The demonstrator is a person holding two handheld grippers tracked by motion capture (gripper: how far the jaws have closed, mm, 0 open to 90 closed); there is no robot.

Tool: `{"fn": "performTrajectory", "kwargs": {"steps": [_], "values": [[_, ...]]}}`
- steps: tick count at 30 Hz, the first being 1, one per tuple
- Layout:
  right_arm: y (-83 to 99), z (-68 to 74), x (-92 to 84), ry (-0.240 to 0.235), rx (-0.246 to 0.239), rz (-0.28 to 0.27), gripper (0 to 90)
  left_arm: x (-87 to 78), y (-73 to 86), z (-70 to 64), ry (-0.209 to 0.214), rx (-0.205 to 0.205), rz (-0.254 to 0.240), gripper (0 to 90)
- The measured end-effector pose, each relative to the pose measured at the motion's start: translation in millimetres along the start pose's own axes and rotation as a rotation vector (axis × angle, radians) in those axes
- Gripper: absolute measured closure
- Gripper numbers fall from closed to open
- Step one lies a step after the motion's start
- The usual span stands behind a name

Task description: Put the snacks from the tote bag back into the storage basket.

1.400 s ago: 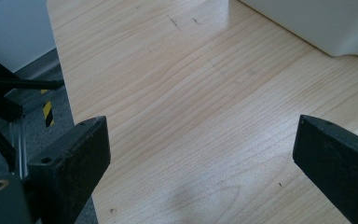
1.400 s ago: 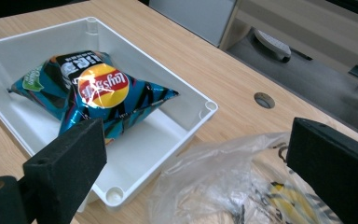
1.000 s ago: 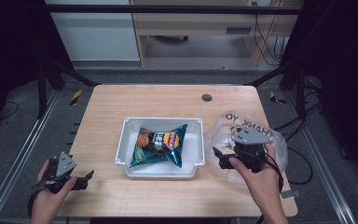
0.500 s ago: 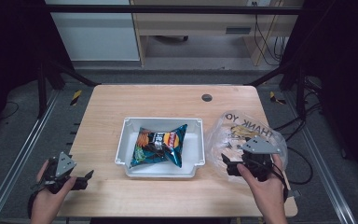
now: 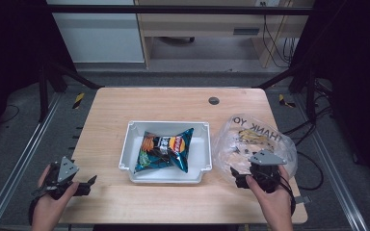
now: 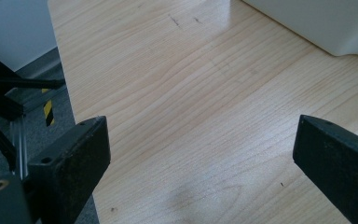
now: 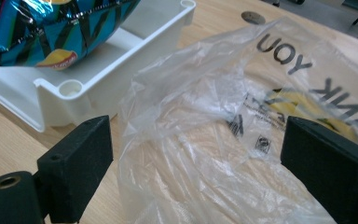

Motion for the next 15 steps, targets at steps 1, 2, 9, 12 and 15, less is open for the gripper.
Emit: {"fn": "performTrajectory", "kwargs": {"steps": [1,2,9,12,15], "values": [[2.3,0.2,0.9,0.0,0.001,0.006,9.5,-0.2,-0.1,0.1,0.0,0.0,-0.001,3.5],[4.4,0.4,1.8,-0.001,0.005,0.012,9.5,-0.3,-0.1,0.1,0.001,-0.001,0.001,3.5],[17.6,2.4,7.2,-0.01,0.019,0.044,9.2,0.3,0.3,0.3,0.0,-0.001,0.003,3.5],[20.6,5.0,10.0,-0.027,0.011,0.054,9.1,0.3,0.4,0.4,-0.001,-0.001,0.003,3.5],[22.7,9.5,14.1,-0.04,0.002,0.067,8.9,0.3,0.7,0.4,0.001,0.002,0.008,3.5]]}}
Point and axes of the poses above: each handheld gripper's, and its own axes: x roughly forward along the jaws, y roughly out of its underside, z roughly to its left, the point moved 4 cm from there along x, roughly forward along the jaws, and after that the axes turned 11 degrees about -z, right-handed, at the moved point
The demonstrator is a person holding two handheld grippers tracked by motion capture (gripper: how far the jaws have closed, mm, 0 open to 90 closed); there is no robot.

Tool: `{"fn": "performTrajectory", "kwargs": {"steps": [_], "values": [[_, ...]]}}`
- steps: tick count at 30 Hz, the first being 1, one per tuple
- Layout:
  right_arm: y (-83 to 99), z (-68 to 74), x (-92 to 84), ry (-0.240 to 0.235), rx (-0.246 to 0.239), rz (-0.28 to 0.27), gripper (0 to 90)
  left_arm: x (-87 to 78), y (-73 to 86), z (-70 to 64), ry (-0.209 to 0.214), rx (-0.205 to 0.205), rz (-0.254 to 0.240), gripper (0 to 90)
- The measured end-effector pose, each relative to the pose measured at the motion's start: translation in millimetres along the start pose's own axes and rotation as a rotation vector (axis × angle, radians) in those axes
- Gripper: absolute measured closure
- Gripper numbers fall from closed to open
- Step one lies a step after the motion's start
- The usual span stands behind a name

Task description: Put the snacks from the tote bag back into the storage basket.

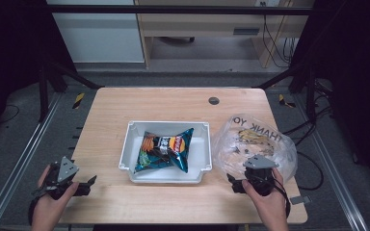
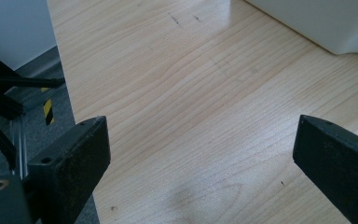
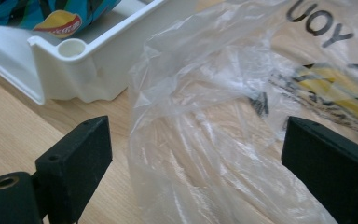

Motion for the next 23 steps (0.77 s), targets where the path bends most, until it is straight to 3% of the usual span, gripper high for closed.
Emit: {"fn": "performTrajectory", "kwargs": {"steps": [12,13,14,18,20,23], "values": [[8.4,12.5,25.0,-0.05,-0.037,0.029,9.0,0.4,0.5,0.4,-0.002,-0.004,-0.001,3.5],[8.4,12.5,25.0,-0.05,-0.037,0.029,9.0,0.4,0.6,0.3,-0.002,-0.004,-0.002,3.5],[10.6,13.1,28.5,-0.019,-0.056,0.033,8.9,0.1,0.7,0.5,-0.003,-0.005,-0.002,3.5],[16.4,15.1,33.1,-0.023,-0.058,0.035,8.9,0.7,1.4,2.2,-0.006,-0.013,0.0,3.5],[17.3,17.8,33.5,-0.019,-0.088,0.028,8.9,0.2,1.2,2.7,-0.006,-0.009,0.002,3.5],[16.3,18.3,32.8,-0.014,-0.079,0.013,8.6,0.4,0.0,2.2,-0.007,-0.004,0.0,3.5]]}}
Point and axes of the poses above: each handheld gripper's, and its own axes: x roughly forward along the jaws, y roughly out of its underside, z roughly to its left, the point moved 4 cm from there along x, roughly forward along the jaws, and after that the axes turned 11 degrees about -z, right-handed, at the moved point
